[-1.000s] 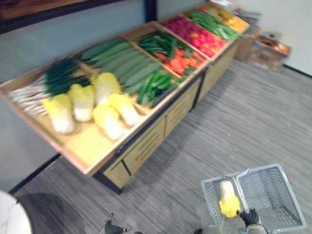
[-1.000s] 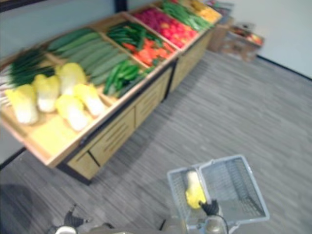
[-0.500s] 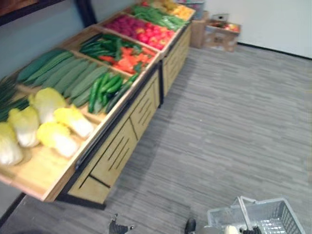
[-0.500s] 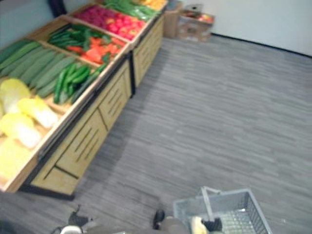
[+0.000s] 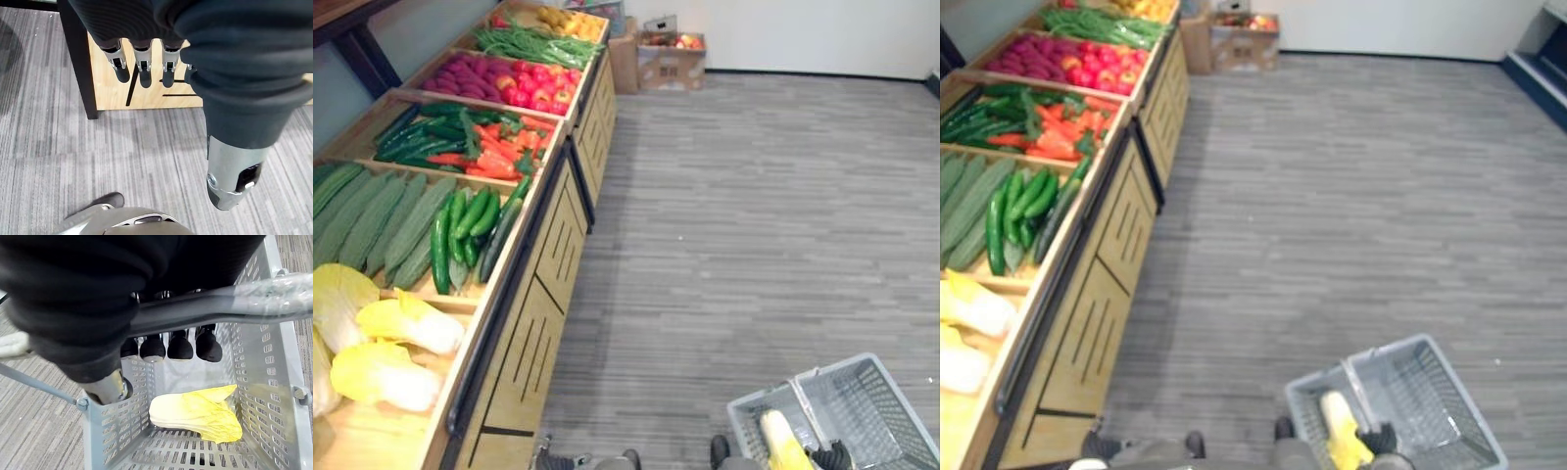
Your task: Pick vegetable in the basket
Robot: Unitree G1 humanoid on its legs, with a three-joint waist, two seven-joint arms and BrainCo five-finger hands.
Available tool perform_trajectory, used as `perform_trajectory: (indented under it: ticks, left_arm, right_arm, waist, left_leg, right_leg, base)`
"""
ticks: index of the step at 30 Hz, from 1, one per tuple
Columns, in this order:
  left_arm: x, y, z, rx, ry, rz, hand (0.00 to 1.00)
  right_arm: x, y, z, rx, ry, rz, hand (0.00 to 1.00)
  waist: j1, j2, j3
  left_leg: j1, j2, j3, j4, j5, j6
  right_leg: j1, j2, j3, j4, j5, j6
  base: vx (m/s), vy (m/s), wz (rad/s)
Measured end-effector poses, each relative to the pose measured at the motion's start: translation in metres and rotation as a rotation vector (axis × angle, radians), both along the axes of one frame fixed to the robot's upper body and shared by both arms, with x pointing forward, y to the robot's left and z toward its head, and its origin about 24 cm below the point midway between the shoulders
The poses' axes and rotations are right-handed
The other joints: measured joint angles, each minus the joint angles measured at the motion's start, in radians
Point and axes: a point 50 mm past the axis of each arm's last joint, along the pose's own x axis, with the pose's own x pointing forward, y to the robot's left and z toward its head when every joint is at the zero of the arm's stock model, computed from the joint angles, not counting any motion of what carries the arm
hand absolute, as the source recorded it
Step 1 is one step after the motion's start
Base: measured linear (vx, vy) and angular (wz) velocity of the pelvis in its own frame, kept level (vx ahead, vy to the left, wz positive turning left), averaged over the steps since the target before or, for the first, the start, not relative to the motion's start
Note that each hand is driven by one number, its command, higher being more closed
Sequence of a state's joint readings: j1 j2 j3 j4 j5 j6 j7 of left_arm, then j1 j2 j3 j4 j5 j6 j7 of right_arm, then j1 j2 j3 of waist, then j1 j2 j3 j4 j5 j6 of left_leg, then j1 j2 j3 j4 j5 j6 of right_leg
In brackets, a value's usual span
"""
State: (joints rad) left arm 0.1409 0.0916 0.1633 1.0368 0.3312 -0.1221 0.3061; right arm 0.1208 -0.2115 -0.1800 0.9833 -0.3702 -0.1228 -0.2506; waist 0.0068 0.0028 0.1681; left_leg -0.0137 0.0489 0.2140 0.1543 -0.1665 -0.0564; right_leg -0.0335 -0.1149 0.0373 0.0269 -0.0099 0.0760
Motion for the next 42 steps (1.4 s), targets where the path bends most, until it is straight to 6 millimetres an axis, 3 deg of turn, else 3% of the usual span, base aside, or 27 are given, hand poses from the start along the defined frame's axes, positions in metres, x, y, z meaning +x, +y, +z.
perform_trajectory:
  ticks: [5, 6, 8, 9, 11, 13, 14, 17, 18, 20, 22, 23, 24, 25, 27, 28, 29, 31, 34, 36, 38, 39, 42]
  left_arm:
    - [0.001, -0.002, 0.0, -0.005, 0.001, -0.015, 0.0]
    - [0.002, -0.002, 0.0, -0.004, -0.001, -0.023, 0.0]
    - [0.002, -0.003, 0.0, -0.005, 0.003, -0.049, 0.0]
    - [0.003, -0.004, 0.0, -0.004, 0.003, -0.064, 0.0]
    - [0.003, -0.003, 0.0, 0.004, 0.006, -0.089, 0.0]
    - [0.001, 0.0, 0.0, 0.014, 0.016, -0.106, 0.0]
    - [-0.003, 0.001, 0.0, 0.014, 0.025, -0.104, 0.0]
    - [-0.002, -0.001, 0.0, 0.01, 0.026, -0.1, 0.0]
    - [0.002, -0.002, 0.0, 0.006, 0.014, -0.094, 0.0]
    - [0.011, -0.003, 0.002, 0.001, -0.011, -0.088, 0.0]
    - [0.018, -0.003, 0.004, 0.002, -0.033, -0.073, 0.0]
    - [0.018, -0.002, 0.004, 0.001, -0.035, -0.061, 0.0]
    - [0.019, -0.005, 0.003, -0.011, -0.041, -0.036, 0.0]
    - [0.02, -0.007, 0.003, -0.017, -0.047, -0.028, 0.0]
    - [0.021, -0.01, 0.003, -0.026, -0.055, -0.016, 0.0]
    - [0.021, -0.011, 0.003, -0.03, -0.055, -0.009, 0.0]
    - [0.021, -0.011, 0.003, -0.031, -0.056, -0.008, 0.0]
    - [0.021, -0.012, 0.003, -0.033, -0.057, -0.004, 0.0]
    - [0.021, -0.007, 0.004, -0.025, -0.06, 0.012, 0.0]
    - [0.02, -0.006, 0.004, -0.024, -0.064, 0.02, 0.0]
    - [0.02, -0.005, 0.005, -0.023, -0.069, 0.028, 0.0]
    - [0.022, -0.006, 0.006, -0.023, -0.085, 0.03, 0.0]
    - [0.021, -0.006, 0.006, -0.025, -0.086, 0.032, 0.0]
  right_arm:
    - [0.01, 0.003, 0.002, -0.008, -0.009, 0.05, 1.0]
    - [0.011, 0.003, 0.002, -0.008, -0.009, 0.05, 1.0]
    - [0.012, -0.001, 0.003, -0.012, -0.016, 0.038, 1.0]
    - [0.013, -0.002, 0.004, -0.013, -0.022, 0.026, 1.0]
    - [0.014, -0.003, 0.005, -0.02, -0.03, 0.022, 1.0]
    - [0.014, 0.002, 0.005, -0.015, -0.044, 0.031, 1.0]
    - [0.013, 0.004, 0.005, -0.012, -0.043, 0.032, 1.0]
    - [0.016, 0.01, 0.004, 0.002, -0.054, 0.037, 1.0]
    - [0.017, 0.012, 0.004, 0.007, -0.062, 0.036, 1.0]
    - [0.015, 0.015, 0.002, 0.019, -0.061, 0.017, 1.0]
    - [0.01, 0.017, 0.0, 0.03, -0.052, -0.005, 1.0]
    - [0.007, 0.018, -0.001, 0.035, -0.047, -0.013, 1.0]
    - [0.003, 0.019, -0.002, 0.04, -0.034, -0.028, 1.0]
    - [-0.002, 0.019, -0.004, 0.042, -0.021, -0.044, 1.0]
    - [-0.001, 0.018, -0.003, 0.04, -0.023, -0.045, 1.0]
    - [0.002, 0.017, -0.003, 0.039, -0.029, -0.047, 1.0]
    - [0.002, 0.016, -0.002, 0.038, -0.031, -0.054, 1.0]
    - [0.001, 0.015, -0.003, 0.038, -0.028, -0.058, 1.0]
    - [0.0, 0.015, -0.001, 0.028, -0.029, -0.034, 1.0]
    - [0.004, 0.014, 0.001, 0.019, -0.041, -0.021, 1.0]
    - [0.007, 0.016, 0.002, 0.013, -0.048, 0.013, 1.0]
    - [0.006, 0.016, 0.002, 0.012, -0.046, 0.019, 1.0]
    - [0.008, 0.015, 0.004, 0.01, -0.061, 0.004, 1.0]
  waist:
    - [0.011, 0.005, -0.006]
    - [0.021, 0.002, -0.006]
    - [0.02, 0.004, -0.007]
    - [0.021, 0.005, -0.007]
    - [0.014, -0.01, 0.003]
    - [-0.001, -0.019, 0.022]
    - [-0.002, -0.021, 0.022]
    - [-0.004, -0.017, 0.023]
    - [-0.007, -0.009, 0.027]
    - [-0.01, -0.007, 0.031]
    - [-0.012, -0.016, 0.033]
    - [-0.011, -0.022, 0.031]
    - [-0.015, -0.02, 0.031]
    - [-0.026, -0.008, 0.029]
    - [-0.026, 0.012, 0.019]
    - [-0.026, 0.017, 0.018]
    - [-0.03, 0.019, 0.018]
    - [-0.031, 0.021, 0.017]
    - [-0.027, 0.014, 0.021]
    - [-0.024, 0.019, 0.018]
    - [-0.012, 0.018, 0.019]
    - [0.016, 0.013, 0.02]
    - [0.03, 0.012, 0.021]
  left_leg:
    - [0.019, -0.03, 0.016, -0.012, -0.01, 0.021]
    - [0.029, -0.035, 0.015, -0.01, -0.014, 0.028]
    - [0.049, -0.047, 0.004, 0.004, -0.047, 0.057]
    - [0.058, -0.047, -0.007, 0.009, -0.063, 0.066]
    - [0.075, -0.057, -0.015, 0.024, -0.083, 0.083]
    - [0.13, -0.076, -0.035, 0.062, -0.129, 0.11]
    - [0.146, -0.076, -0.036, 0.06, -0.134, 0.114]
    - [0.179, -0.059, -0.043, 0.038, -0.144, 0.115]
    - [0.18, -0.044, -0.053, 0.035, -0.146, 0.108]
    - [0.192, -0.031, -0.07, 0.015, -0.147, 0.089]
    - [0.229, -0.021, -0.096, 0.003, -0.169, 0.045]
    - [0.243, -0.019, -0.104, 0.003, -0.179, 0.03]
    - [0.269, 0.006, -0.125, 0.001, -0.2, -0.005]
    - [0.281, 0.03, -0.149, 0.005, -0.201, -0.01]
    - [0.265, 0.07, -0.173, 0.053, -0.172, -0.055]
    - [0.255, 0.08, -0.18, 0.076, -0.158, -0.068]
    - [0.218, 0.092, -0.209, 0.168, -0.099, -0.076]
    - [0.168, 0.105, -0.238, 0.295, -0.023, -0.086]
    - [0.011, 0.132, -0.254, 0.656, 0.227, -0.088]
    - [-0.077, 0.15, -0.226, 0.816, 0.19, -0.081]
    - [-0.148, 0.155, -0.196, 0.872, 0.13, -0.056]
    - [-0.213, 0.151, -0.148, 0.837, 0.064, -0.038]
    - [-0.263, 0.147, -0.057, 0.666, 0.019, -0.028]
  right_leg:
    - [0.0, -0.023, 0.023, -0.017, 0.002, 0.013]
    - [-0.003, -0.027, 0.023, 0.004, -0.013, 0.032]
    - [-0.04, -0.033, 0.023, 0.139, -0.082, 0.059]
    - [-0.098, -0.035, 0.023, 0.289, -0.117, 0.065]
    - [-0.194, -0.043, 0.023, 0.526, -0.119, 0.059]
    - [-0.289, -0.062, 0.049, 0.819, -0.077, 0.025]
    - [-0.3, -0.059, 0.05, 0.851, -0.084, 0.023]
    - [-0.364, -0.037, -0.023, 0.74, -0.119, 0.019]
    - [-0.369, -0.02, -0.055, 0.602, -0.114, 0.024]
    - [-0.361, -0.004, -0.064, 0.367, -0.086, 0.04]
    - [-0.338, -0.01, -0.054, 0.146, -0.019, 0.037]
    - [-0.334, -0.015, -0.056, 0.132, -0.019, 0.038]
    - [-0.329, -0.008, -0.075, 0.176, 0.06, 0.016]
    - [-0.339, -0.001, -0.098, 0.237, 0.071, 0.009]
    - [-0.38, 0.018, -0.122, 0.356, 0.029, -0.041]
    - [-0.386, 0.024, -0.132, 0.38, 0.015, -0.048]
    - [-0.375, 0.034, -0.154, 0.422, -0.043, -0.07]
    - [-0.336, 0.044, -0.171, 0.427, -0.08, -0.087]
    - [-0.22, 0.062, -0.191, 0.39, -0.133, -0.116]
    - [-0.157, 0.08, -0.189, 0.366, -0.155, -0.137]
    - [-0.085, 0.094, -0.186, 0.326, -0.18, -0.152]
    - [-0.029, 0.096, -0.186, 0.283, -0.185, -0.146]
    - [0.02, 0.088, -0.194, 0.242, -0.189, -0.127]
  base:
    - [0.15, 0.111, -0.19]
    - [0.12, 0.055, -0.25]
    - [0.11, 0.057, -0.05]
    - [0.05, 0.031, 0.08]
    - [0.01, 0.042, 0.2]
    - [0.08, 0.072, 0.33]
    - [0.12, 0.042, 0.15]
    - [0.18, 0.02, 0.09]
    - [0.26, -0.036, 0.24]
    - [0.31, -0.092, 0.33]
    - [0.43, -0.219, 0.37]
    - [0.51, -0.304, 0.44]
    - [0.43, -0.276, 0.51]
    - [0.45, -0.301, 0.59]
    - [0.45, -0.327, 0.26]
    - [0.51, -0.397, 0.11]
    - [0.43, -0.327, 0.15]
    - [0.4, -0.301, 0.18]
    - [0.32, -0.237, 0.09]
    - [0.27, -0.163, -0.07]
    - [0.26, -0.134, -0.06]
    - [0.2, -0.083, -0.06]
    - [0.2, -0.006, 0.06]
